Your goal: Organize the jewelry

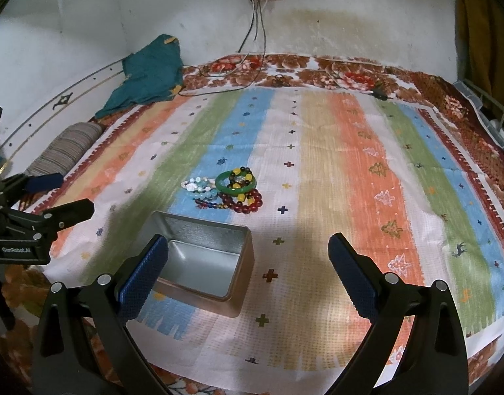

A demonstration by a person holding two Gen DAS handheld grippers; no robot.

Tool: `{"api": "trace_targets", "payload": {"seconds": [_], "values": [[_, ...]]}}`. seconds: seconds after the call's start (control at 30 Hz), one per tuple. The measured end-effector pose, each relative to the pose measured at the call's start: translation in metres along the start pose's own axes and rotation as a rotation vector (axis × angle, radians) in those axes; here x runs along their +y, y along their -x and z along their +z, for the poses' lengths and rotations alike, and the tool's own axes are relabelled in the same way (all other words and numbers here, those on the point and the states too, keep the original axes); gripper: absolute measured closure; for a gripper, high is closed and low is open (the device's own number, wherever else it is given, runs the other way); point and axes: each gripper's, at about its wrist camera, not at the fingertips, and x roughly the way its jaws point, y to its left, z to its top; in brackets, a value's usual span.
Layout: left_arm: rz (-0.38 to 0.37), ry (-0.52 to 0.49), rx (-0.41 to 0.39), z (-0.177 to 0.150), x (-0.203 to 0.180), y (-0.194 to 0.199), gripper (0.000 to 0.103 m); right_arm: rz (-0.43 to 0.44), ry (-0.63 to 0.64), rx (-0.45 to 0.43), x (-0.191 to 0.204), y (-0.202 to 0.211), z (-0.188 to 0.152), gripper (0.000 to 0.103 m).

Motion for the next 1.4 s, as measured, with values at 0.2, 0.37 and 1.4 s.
{"api": "trace_targets", "payload": {"seconds": [0.2,0.37,1.4], "values": [[-0.002,0.013,0.010,0.001,0.003,-0.002,0.006,-0.009,-0.003,0.006,-0.001,-0.003,0.002,0.004],[-0.001,0.012,0.011,0.001,0.003,-0.002,0.006,-0.012,-0.003,0.015,-0.001,-0.006,0.004,0.004],[0.073,0.001,0.078,0.029,0.012,-0.040,0.006,-0.007,0.013,0.076,-0.008,-0.043,0.031,0.004]]}}
